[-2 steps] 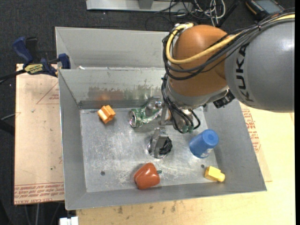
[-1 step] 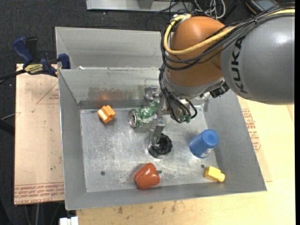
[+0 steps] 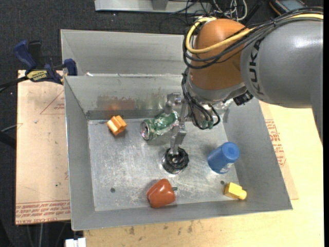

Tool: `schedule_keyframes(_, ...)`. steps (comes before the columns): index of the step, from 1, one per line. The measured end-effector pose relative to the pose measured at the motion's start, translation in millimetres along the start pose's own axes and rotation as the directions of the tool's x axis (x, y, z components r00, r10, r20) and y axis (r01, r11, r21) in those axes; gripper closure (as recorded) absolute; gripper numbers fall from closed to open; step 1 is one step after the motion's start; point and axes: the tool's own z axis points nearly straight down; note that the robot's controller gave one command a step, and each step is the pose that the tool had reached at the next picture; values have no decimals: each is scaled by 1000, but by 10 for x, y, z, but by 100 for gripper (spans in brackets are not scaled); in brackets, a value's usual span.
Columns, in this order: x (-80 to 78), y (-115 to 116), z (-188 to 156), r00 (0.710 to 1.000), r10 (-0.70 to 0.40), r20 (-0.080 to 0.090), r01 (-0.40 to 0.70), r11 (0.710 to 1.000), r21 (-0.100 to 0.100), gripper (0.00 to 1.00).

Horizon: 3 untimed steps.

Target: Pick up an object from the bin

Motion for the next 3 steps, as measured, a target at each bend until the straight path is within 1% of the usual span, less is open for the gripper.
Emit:
schedule_keyframes(1, -256, -257, 363, 1000, -19, 3, 19, 1000, 1, 0)
schedule_keyframes(2, -318, -97, 851, 994, 108, 5, -108, 994, 1, 0)
schedule_keyframes(3, -549, -338, 1117, 999, -44, 27, 44, 999, -7, 100)
